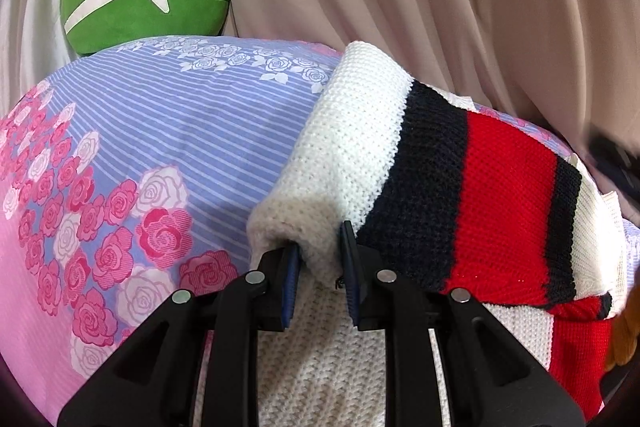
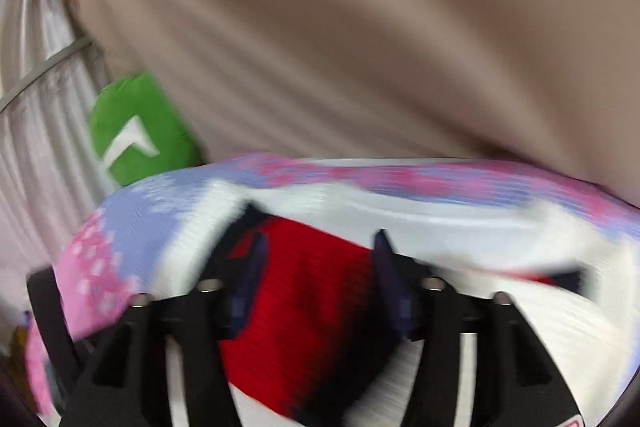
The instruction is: Fold small clothes
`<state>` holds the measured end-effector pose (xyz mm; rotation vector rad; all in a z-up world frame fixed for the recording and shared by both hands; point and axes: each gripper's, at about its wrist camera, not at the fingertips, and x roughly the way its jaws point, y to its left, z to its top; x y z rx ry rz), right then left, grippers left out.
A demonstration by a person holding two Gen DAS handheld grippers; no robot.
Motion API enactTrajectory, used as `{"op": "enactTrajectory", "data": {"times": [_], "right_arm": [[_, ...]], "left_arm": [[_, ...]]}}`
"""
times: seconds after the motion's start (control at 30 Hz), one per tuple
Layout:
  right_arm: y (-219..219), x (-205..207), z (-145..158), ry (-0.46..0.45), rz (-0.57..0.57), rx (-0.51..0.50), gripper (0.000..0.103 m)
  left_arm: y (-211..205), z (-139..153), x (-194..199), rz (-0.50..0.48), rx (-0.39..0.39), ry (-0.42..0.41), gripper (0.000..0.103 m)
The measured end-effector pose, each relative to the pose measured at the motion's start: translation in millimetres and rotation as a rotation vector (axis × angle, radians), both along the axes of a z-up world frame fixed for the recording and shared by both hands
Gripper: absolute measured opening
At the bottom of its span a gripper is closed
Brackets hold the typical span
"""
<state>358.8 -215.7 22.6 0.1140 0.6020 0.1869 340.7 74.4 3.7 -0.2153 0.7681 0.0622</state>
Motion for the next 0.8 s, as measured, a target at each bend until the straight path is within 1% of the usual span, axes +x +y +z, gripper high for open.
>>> {"op": "enactTrajectory", "data": {"times": [0.07, 0.13, 0.17, 0.23, 0.27, 0.3, 0.33, 0.37, 0.4, 0.43, 0.5, 0.57, 0.6, 0.63, 0.67, 0.7, 0.8], "right_arm": [[-48.9, -21.1, -9.6, 0.004, -0.138, -0.010, 0.067], [-90.3, -32.6, -20.3, 0.032, -0.227, 0.036, 0.068], [-101.5, -34.2, -25.1, 0.052, -0.242, 0.058, 0.068], [-113.0, -32.0, -35.0, 0.091, -0.228, 0.094, 0.068], [-112.3, -29.0, -39.4, 0.105, -0.210, 0.093, 0.068], [-110.6, -26.7, -41.0, 0.112, -0.194, 0.079, 0.064], [-105.9, -22.3, -41.2, 0.120, -0.174, 0.066, 0.039], [-103.3, -18.9, -40.6, 0.133, -0.159, 0.068, 0.020], [-99.9, -15.8, -37.4, 0.137, -0.135, 0.087, 0.010], [-97.3, -18.4, -31.4, 0.105, -0.130, 0.094, 0.009], [-94.2, -31.0, -12.2, 0.002, -0.136, 0.083, 0.008], [-101.9, -32.7, -10.0, -0.027, -0.154, 0.114, 0.008], [-109.0, -24.6, -18.5, 0.002, -0.187, 0.103, 0.008], [-115.4, -13.5, -32.7, 0.058, -0.222, 0.089, 0.008], [-121.3, 1.9, -54.8, 0.145, -0.235, 0.084, 0.007], [-123.6, 1.8, -56.8, 0.131, -0.226, 0.106, 0.006], [-116.7, -8.8, -41.2, 0.143, -0.234, 0.142, 0.011]], "left_arm": [[1.0, -0.3, 1.4, -0.002, 0.005, 0.000, 0.019], [0.5, -0.5, 1.4, -0.002, 0.010, 0.000, 0.019], [-0.2, -0.5, 1.5, -0.001, 0.014, 0.000, 0.019], [-0.5, -0.4, 1.3, -0.002, 0.018, 0.000, 0.019], [-0.5, -0.5, 1.3, -0.003, 0.017, -0.001, 0.019], [-0.7, -0.4, 1.4, -0.002, 0.017, -0.001, 0.019], [-0.7, -0.3, 1.4, -0.004, 0.016, -0.001, 0.019], [-1.1, -0.4, 1.3, -0.003, 0.015, -0.001, 0.020], [-0.4, -0.5, 1.4, -0.004, 0.013, -0.001, 0.020], [0.2, -0.4, 1.5, -0.005, 0.010, -0.001, 0.020], [1.1, -0.7, 2.4, -0.007, 0.011, -0.001, 0.020], [1.2, -1.0, 2.7, -0.008, 0.019, -0.001, 0.020], [1.0, -1.4, 3.4, -0.009, 0.026, 0.000, 0.020], [-0.5, -1.4, 3.7, -0.012, 0.036, 0.001, 0.020], [-1.3, -1.4, 4.1, -0.014, 0.045, 0.001, 0.020], [-2.3, -2.0, 3.9, -0.014, 0.052, 0.001, 0.020], [-1.6, -1.6, 2.2, -0.015, 0.060, -0.001, 0.021]]}}
